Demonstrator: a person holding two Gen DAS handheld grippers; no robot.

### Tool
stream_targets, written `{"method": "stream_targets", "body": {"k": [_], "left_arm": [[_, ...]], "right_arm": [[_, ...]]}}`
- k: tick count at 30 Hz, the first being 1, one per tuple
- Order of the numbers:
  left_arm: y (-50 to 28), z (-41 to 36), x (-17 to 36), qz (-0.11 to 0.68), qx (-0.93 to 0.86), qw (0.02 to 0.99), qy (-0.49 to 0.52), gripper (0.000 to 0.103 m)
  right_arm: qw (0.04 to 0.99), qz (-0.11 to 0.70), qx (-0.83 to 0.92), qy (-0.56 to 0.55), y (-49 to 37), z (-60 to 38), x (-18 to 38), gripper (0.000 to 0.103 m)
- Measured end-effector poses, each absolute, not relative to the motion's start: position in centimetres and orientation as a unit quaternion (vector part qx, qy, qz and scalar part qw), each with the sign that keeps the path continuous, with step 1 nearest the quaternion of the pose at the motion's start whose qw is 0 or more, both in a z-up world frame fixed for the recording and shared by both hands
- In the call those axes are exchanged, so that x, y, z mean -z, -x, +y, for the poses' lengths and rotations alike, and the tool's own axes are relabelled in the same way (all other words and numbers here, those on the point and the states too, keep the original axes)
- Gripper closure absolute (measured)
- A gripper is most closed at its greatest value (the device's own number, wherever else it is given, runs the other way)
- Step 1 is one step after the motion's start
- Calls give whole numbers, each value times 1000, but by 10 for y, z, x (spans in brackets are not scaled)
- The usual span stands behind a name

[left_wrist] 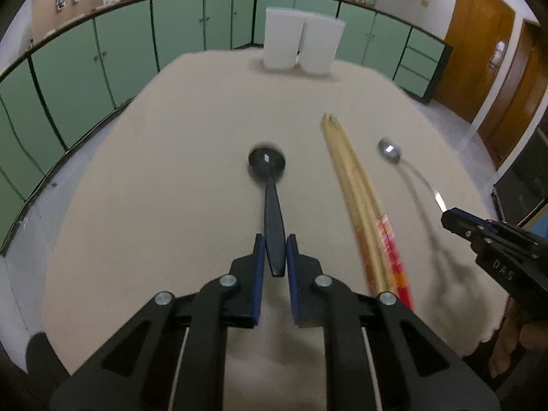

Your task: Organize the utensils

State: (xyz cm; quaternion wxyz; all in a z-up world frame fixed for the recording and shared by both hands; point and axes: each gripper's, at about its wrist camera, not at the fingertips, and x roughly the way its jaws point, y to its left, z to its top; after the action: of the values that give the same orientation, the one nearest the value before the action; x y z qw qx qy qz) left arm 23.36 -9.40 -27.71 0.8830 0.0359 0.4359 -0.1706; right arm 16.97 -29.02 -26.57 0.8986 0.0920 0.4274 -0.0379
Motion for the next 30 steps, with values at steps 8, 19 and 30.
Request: {"method": "stream_targets", "body": {"k": [8,19,30], "left_arm": [[-253,-107,216,391,198,897,-64,92],[-293,-122,178,396,243,883,-74,100],[-328,-128,143,381,260,885,-62,100]], "right_arm": [[906,417,21,-63,-198,-303,205,94],[886,460,-20,-49,-253,-316,163,95],[878,475,-41,-45,-282,-325,136,95]]}}
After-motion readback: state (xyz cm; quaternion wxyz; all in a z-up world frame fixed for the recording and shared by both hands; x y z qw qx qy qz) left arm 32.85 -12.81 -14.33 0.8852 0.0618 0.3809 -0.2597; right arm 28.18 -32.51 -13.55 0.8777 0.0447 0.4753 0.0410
